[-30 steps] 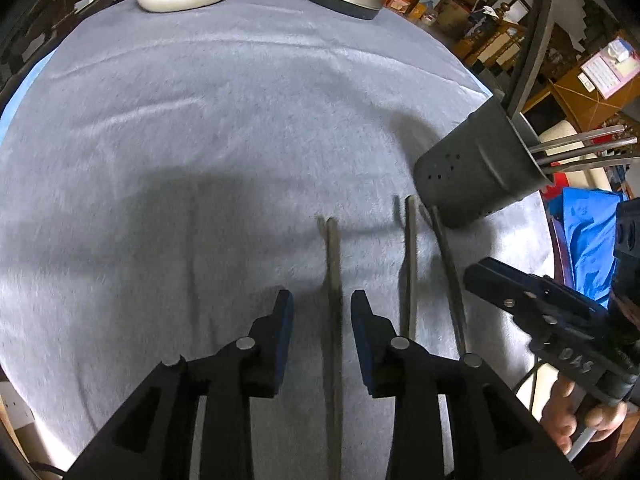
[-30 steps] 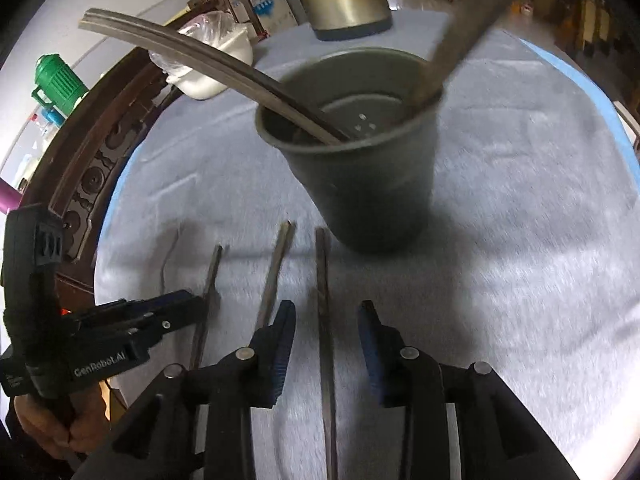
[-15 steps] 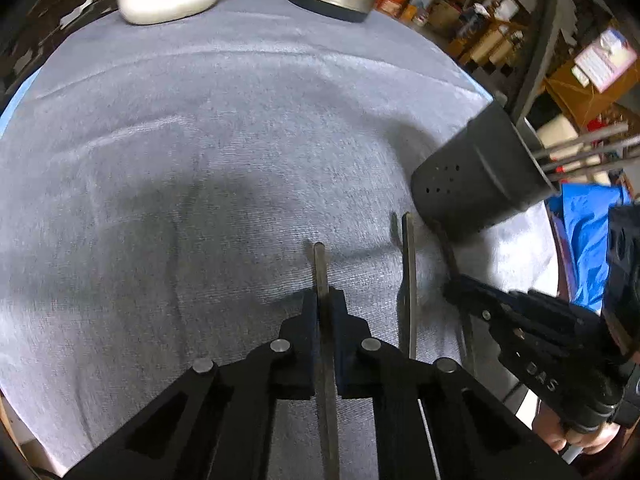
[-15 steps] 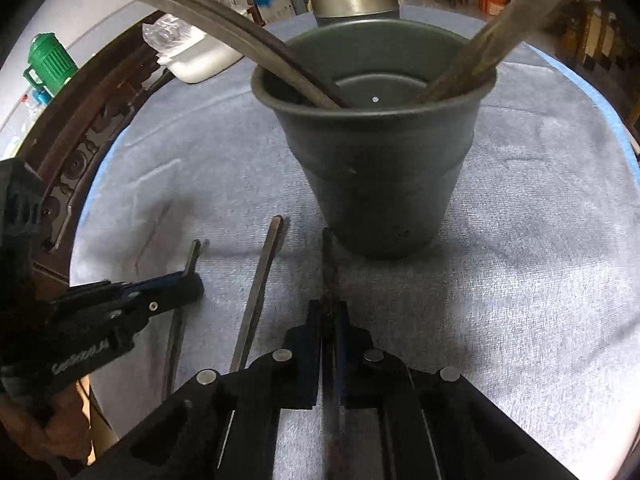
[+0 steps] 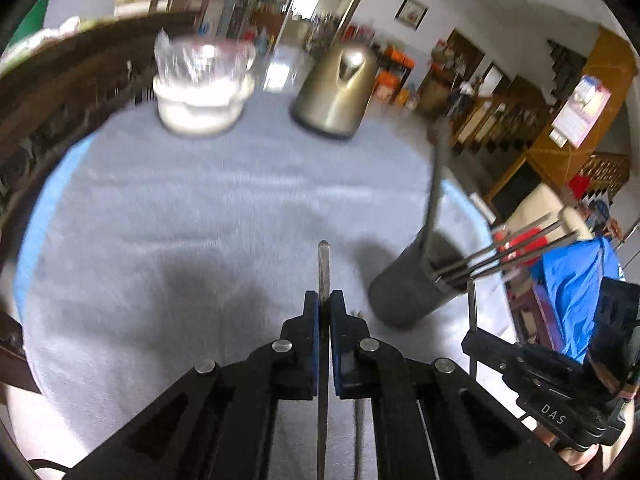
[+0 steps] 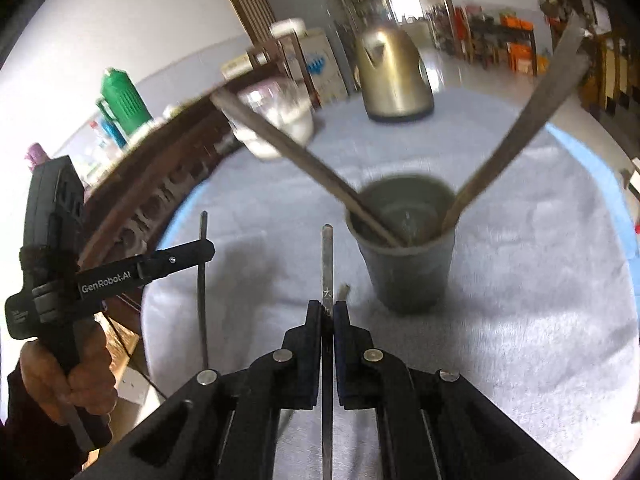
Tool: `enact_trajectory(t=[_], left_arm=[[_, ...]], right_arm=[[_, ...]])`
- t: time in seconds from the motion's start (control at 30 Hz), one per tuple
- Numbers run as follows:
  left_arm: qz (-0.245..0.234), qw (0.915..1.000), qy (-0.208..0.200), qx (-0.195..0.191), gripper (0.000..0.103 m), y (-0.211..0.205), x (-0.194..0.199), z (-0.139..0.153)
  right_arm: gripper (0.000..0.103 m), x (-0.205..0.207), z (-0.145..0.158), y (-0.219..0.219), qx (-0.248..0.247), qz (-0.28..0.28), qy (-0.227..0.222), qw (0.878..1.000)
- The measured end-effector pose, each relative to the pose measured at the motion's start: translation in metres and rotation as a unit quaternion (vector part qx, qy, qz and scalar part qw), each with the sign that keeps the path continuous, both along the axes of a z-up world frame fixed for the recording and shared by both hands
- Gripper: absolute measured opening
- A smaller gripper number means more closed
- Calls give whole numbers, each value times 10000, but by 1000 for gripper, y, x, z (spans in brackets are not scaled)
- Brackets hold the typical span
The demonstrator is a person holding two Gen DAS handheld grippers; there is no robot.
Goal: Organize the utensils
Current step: 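Lift both held chopsticks upright and carry them over the grey cup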
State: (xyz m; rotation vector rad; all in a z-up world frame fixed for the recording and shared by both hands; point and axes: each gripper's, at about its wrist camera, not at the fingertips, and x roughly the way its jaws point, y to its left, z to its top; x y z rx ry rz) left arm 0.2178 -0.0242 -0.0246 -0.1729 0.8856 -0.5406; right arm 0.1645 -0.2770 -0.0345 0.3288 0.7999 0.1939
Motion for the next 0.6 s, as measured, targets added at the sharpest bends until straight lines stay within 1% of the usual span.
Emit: enact_trajectory(t=[0.13, 0.2, 0.3, 0.43, 0.6], left_arm=[[46, 9988, -445, -185, 5, 0, -7, 28], [67, 9973, -664, -292, 5, 1, -9, 41], [61, 9951, -887, -421, 5, 2, -18, 55], [-5, 9929, -1066, -529, 5, -1, -27, 66], [-94, 9909, -1215, -569, 5, -10, -30, 81]], right_arm=[[6, -16, 28, -7, 139, -106, -572, 9982], [6, -24, 41, -10, 230, -205, -909, 9954], [6, -30, 53, -13, 354, -366, -1286, 9904], [6, -36, 67, -18, 431, -550, -1684, 9832], [6, -36, 92, -31, 392, -827, -2270, 9696]])
